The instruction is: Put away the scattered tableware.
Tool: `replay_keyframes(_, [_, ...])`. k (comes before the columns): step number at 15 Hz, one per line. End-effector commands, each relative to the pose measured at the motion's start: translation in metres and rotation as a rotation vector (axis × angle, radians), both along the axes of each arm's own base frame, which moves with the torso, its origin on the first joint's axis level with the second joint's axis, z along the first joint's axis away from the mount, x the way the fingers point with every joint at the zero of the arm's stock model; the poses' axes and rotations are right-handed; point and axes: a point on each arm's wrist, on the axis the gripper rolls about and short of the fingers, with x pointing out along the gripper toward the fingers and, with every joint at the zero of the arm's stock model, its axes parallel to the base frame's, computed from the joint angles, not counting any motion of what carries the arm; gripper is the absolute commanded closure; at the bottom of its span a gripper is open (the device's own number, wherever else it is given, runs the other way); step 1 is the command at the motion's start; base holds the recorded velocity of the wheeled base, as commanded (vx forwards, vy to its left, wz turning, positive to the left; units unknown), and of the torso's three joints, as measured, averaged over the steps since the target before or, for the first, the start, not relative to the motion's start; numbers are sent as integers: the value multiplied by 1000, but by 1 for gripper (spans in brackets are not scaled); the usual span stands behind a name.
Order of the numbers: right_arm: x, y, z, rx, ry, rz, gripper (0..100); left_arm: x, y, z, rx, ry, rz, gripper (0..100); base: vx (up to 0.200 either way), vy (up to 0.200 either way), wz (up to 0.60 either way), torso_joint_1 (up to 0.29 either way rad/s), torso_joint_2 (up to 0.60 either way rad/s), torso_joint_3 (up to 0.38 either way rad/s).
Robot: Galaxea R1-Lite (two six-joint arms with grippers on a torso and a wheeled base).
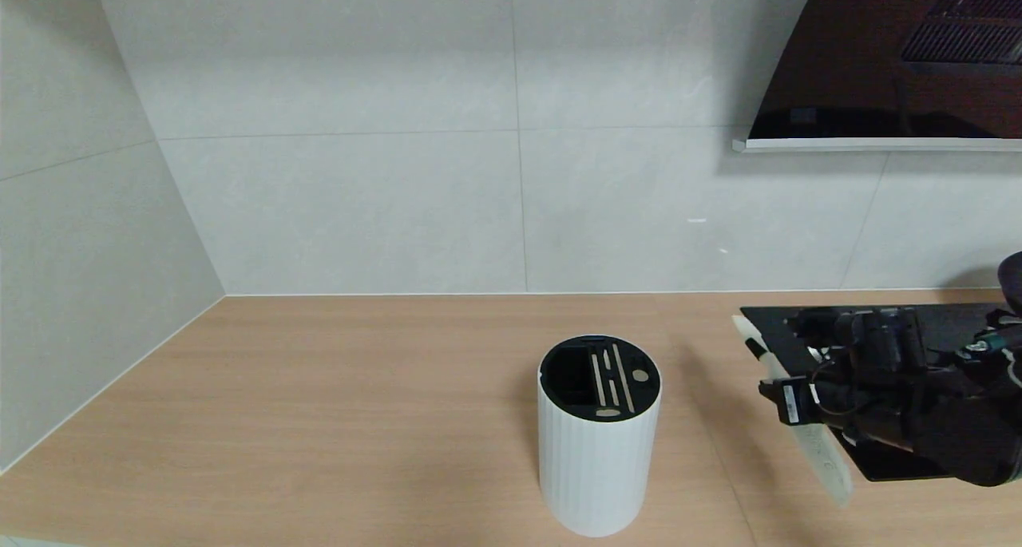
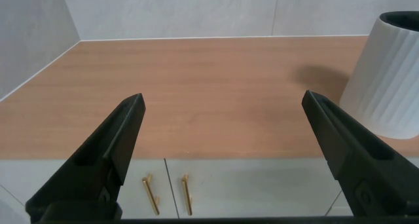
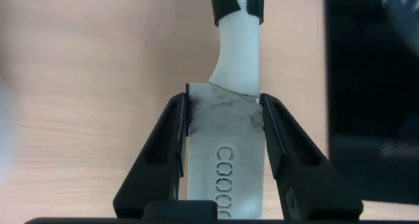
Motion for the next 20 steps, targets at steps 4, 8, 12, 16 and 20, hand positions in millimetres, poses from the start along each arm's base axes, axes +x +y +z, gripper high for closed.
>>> replay_keyframes(4, [-30, 61, 121, 124, -312, 206, 100, 0, 0, 0, 9, -1, -4, 0, 0, 0, 0, 0, 0, 0])
replay_keyframes(8, [-32, 74, 157, 177, -428, 255, 100, -14, -3, 49, 12, -63, -155, 0, 0, 0, 0, 0, 0, 0])
replay_keyframes(12, [-34, 90, 171, 200, -473, 300, 100, 28, -9, 145, -55, 142, -413, 0, 0, 0, 0, 0, 0, 0])
replay_keyframes(16, [-48, 108, 171, 213, -457, 310, 100, 145, -30, 193, -164, 289, -656, 0, 0, 0, 0, 0, 0, 0])
replay_keyframes(20, [-66, 136, 164, 275, -416, 302, 100, 211, -82, 178, -496, 379, -821, 0, 0, 0, 0, 0, 0, 0])
